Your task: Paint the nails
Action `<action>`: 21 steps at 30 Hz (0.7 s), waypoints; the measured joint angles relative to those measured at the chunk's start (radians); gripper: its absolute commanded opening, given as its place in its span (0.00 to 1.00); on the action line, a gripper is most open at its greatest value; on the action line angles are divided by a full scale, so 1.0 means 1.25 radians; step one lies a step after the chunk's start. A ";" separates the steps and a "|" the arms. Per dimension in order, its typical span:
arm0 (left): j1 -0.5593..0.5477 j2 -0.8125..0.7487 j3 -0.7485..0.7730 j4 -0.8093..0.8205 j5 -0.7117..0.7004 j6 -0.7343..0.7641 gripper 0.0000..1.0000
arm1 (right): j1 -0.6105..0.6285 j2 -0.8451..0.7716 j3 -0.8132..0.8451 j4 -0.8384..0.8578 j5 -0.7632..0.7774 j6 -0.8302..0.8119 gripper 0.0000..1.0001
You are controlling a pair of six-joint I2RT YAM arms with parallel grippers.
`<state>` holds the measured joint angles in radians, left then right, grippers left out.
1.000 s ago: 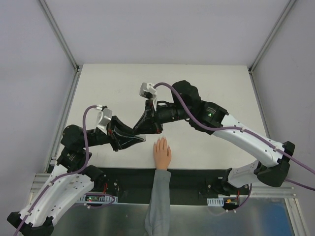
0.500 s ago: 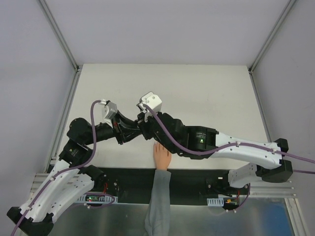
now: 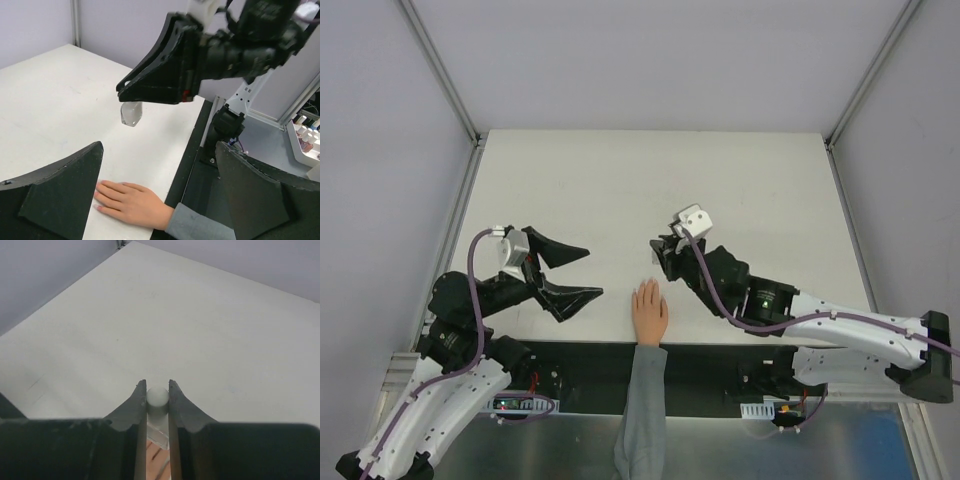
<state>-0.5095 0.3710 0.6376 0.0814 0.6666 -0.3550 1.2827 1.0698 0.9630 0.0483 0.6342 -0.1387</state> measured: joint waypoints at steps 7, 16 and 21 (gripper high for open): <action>0.000 -0.067 0.000 -0.085 -0.036 -0.001 0.94 | -0.160 -0.062 -0.323 0.245 0.001 -0.002 0.01; 0.000 -0.067 0.000 -0.142 -0.058 -0.010 0.94 | -0.236 -0.002 -0.586 0.450 0.053 0.052 0.01; 0.000 -0.060 0.000 -0.142 -0.060 -0.016 0.94 | -0.248 0.062 -0.624 0.527 0.096 0.085 0.01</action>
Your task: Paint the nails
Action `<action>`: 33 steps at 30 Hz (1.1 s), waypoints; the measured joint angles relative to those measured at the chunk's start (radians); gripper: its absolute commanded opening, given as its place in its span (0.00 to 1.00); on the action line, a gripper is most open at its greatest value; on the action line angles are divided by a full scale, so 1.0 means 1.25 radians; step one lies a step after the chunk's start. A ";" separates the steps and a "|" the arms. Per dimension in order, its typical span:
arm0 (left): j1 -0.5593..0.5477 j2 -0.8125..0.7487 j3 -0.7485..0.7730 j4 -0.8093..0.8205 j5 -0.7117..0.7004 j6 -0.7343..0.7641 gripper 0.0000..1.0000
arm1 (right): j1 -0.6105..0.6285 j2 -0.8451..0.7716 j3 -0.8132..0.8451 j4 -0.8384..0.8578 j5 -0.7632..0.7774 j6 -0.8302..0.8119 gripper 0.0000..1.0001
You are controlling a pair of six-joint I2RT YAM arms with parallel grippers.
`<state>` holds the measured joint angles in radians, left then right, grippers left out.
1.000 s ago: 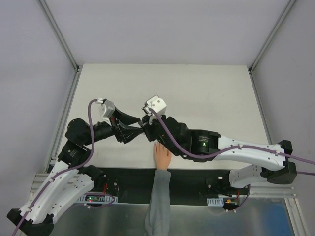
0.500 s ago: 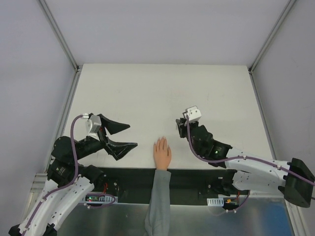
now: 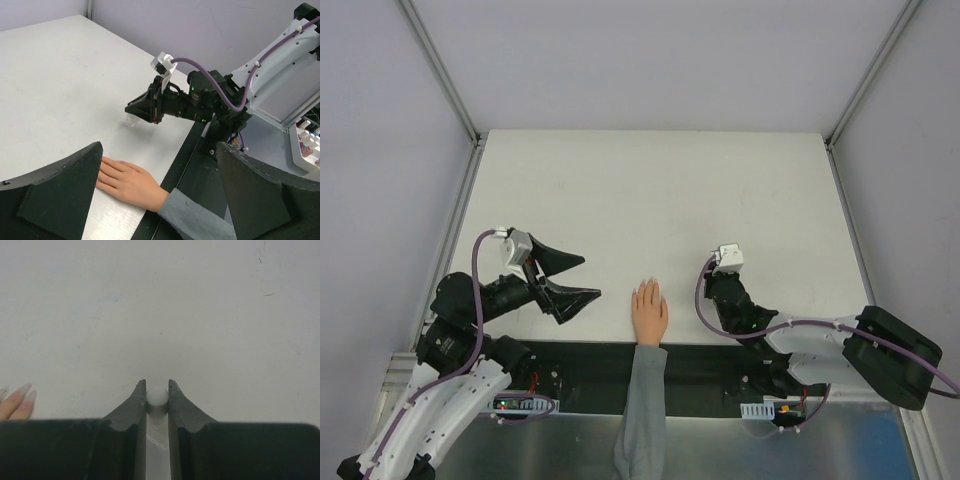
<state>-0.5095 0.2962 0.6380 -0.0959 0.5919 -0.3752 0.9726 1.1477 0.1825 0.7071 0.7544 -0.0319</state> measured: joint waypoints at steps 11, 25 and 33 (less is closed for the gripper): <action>0.000 -0.002 0.000 -0.009 -0.003 -0.005 0.95 | -0.013 0.074 -0.006 0.067 0.046 0.066 0.06; 0.000 -0.025 0.000 -0.016 -0.015 -0.004 0.95 | -0.013 0.056 0.000 0.000 0.060 0.109 0.49; 0.000 -0.028 0.010 -0.018 -0.018 -0.004 0.96 | -0.013 -0.160 0.132 -0.350 0.050 0.141 0.65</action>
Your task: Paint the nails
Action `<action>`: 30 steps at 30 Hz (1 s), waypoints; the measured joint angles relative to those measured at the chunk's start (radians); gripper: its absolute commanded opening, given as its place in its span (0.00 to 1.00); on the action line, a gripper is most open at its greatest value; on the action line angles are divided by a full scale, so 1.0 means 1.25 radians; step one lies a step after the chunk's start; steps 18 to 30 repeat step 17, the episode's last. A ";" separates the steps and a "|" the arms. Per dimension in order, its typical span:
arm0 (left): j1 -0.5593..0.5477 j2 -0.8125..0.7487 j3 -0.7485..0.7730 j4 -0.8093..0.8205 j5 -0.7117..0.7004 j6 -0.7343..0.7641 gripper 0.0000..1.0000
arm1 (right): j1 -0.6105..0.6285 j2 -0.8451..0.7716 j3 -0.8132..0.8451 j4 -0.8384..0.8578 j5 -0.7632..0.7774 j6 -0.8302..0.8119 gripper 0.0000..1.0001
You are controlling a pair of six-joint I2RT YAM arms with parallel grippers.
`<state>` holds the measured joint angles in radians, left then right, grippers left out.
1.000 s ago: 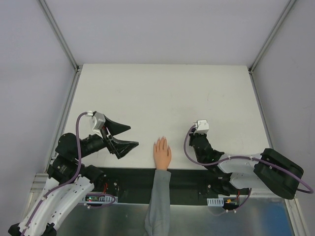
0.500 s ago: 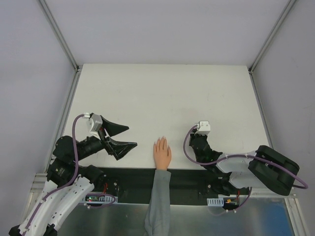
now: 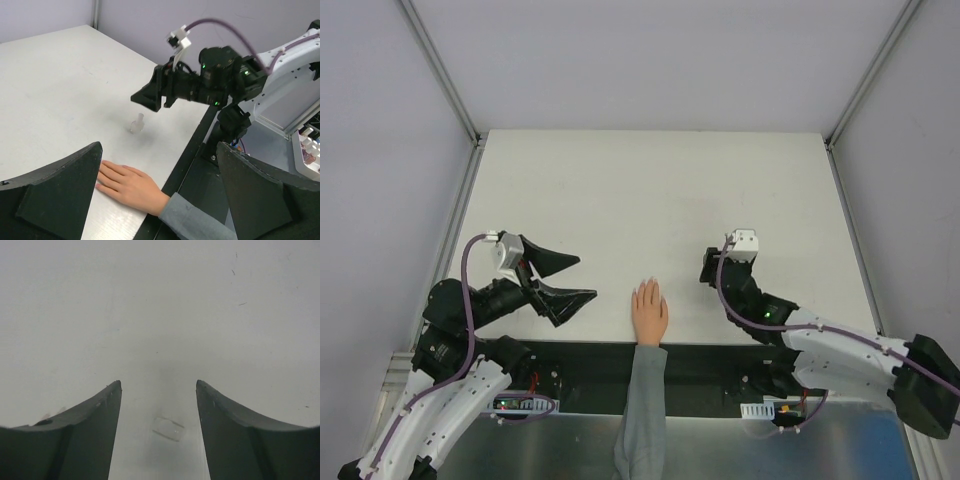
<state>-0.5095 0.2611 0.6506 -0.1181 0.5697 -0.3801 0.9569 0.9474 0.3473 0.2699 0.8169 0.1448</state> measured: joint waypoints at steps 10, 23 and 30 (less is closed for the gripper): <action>0.000 0.027 0.033 -0.023 -0.111 -0.002 0.96 | -0.003 -0.162 0.470 -0.640 -0.042 0.071 0.88; 0.000 0.043 0.033 -0.036 -0.174 -0.005 0.96 | -0.004 -0.310 0.579 -0.844 -0.073 0.058 0.97; 0.000 0.043 0.033 -0.036 -0.174 -0.005 0.96 | -0.004 -0.310 0.579 -0.844 -0.073 0.058 0.97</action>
